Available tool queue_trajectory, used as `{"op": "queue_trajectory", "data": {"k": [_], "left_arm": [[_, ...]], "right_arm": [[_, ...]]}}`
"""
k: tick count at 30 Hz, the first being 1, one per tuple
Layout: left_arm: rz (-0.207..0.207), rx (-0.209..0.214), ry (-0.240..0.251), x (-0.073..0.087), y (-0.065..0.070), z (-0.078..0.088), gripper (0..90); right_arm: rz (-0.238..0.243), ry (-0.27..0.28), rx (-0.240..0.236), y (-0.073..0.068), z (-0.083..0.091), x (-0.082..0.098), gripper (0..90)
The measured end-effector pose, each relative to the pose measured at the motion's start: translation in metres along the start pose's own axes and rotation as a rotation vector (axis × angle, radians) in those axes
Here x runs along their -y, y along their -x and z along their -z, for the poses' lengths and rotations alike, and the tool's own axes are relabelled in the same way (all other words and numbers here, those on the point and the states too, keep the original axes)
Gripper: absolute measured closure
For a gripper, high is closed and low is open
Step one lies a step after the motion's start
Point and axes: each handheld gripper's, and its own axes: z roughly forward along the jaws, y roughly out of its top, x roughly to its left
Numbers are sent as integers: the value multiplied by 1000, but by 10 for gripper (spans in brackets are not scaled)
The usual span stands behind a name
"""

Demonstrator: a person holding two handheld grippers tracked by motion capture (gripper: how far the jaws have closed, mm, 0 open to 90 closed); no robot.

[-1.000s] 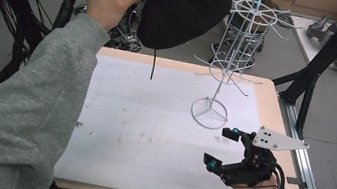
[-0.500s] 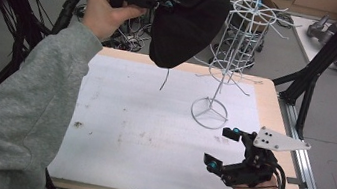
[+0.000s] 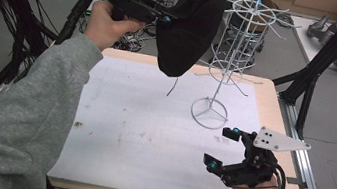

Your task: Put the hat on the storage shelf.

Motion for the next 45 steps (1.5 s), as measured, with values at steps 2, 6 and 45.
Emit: {"op": "queue_trajectory", "data": {"k": [2,6,45], "left_arm": [[-1,-3,-25,2,1,-4,615],[-4,17,-52,4,3,-14,605],[111,2,-48,28,-24,-13,264]], "right_arm": [[0,3,0,0,1,0,8],[-4,4,0,1,1,0,8],[2,-3,1,0,-1,0,8]]}}
